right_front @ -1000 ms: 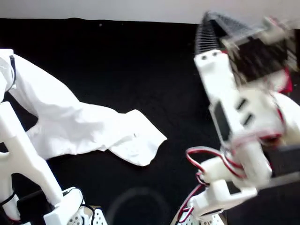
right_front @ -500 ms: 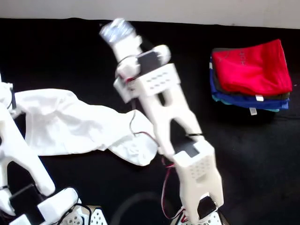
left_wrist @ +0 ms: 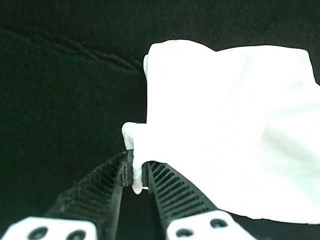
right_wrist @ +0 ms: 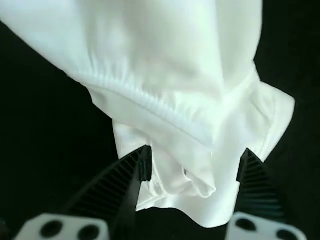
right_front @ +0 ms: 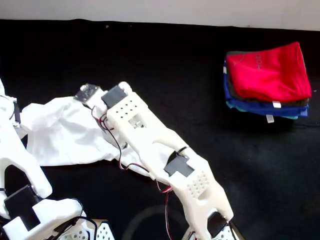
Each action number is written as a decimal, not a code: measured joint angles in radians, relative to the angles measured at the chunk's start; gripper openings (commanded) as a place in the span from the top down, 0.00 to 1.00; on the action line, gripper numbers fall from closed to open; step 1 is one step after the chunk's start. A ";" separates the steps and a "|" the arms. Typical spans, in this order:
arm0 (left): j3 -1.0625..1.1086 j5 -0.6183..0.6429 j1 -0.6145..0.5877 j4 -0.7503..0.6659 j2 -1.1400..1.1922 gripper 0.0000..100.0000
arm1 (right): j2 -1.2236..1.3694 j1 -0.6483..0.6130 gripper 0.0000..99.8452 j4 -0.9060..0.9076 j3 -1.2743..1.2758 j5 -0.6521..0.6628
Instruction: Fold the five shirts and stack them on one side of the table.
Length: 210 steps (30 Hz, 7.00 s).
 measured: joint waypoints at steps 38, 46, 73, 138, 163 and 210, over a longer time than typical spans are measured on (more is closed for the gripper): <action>0.157 0.000 0.298 0.298 -0.245 0.99 | 0.161 0.726 0.75 -0.089 -0.592 0.229; 0.278 0.008 0.298 -0.002 -0.245 0.99 | 0.149 0.690 0.79 0.117 -0.901 0.195; -0.041 0.049 0.184 0.034 0.129 0.99 | 0.043 0.003 0.72 -0.006 -0.008 -0.107; -0.359 0.049 0.413 0.511 -0.474 0.99 | -1.007 0.675 0.99 0.089 -0.359 0.201; -0.416 0.049 0.414 0.404 -0.701 0.99 | -1.138 0.678 0.99 -0.137 -0.437 0.253; -0.172 0.049 0.434 0.043 -0.310 0.99 | -0.781 0.678 0.99 -0.580 0.176 0.256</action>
